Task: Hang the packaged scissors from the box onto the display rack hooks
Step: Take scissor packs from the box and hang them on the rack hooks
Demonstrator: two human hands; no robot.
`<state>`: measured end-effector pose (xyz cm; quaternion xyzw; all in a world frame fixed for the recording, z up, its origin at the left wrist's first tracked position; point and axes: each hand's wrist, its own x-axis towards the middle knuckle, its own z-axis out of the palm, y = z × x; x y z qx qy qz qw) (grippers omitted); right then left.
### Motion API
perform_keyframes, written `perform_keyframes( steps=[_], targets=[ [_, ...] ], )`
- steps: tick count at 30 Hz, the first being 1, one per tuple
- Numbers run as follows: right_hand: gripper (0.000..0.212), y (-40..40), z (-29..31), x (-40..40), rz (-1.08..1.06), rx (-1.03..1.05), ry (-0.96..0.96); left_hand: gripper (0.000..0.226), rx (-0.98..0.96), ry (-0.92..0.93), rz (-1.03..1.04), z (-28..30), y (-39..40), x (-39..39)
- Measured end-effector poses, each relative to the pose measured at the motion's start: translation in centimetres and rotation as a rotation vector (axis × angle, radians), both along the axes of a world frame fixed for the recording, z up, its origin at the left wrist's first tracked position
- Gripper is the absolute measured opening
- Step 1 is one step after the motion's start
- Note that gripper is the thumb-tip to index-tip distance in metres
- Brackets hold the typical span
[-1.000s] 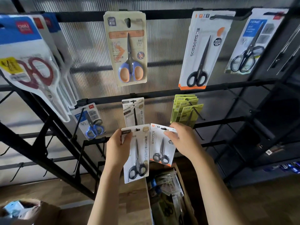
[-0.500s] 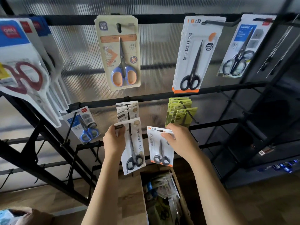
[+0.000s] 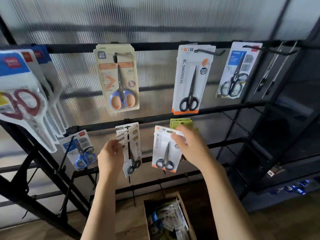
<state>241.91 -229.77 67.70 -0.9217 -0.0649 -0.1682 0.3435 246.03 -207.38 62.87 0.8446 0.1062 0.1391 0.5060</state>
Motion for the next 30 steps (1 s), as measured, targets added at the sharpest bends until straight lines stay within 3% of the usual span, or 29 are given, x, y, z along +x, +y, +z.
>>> perform_keyframes(
  steps=[9,17,30],
  targets=[
    [0.016,-3.9,9.4,1.0,-0.057,0.105,-0.306,0.022,0.173,-0.274,-0.096,5.7,-2.8,-1.6],
    [0.018,-7.1,14.4,1.6,-0.131,0.157,-0.573,0.011,0.15,-0.38,-0.195,7.9,-5.0,-2.1],
    [0.025,-8.4,14.5,3.2,-0.038,0.229,-0.498,0.009,0.17,-0.415,-0.278,8.0,-8.3,-2.3]
  ],
)
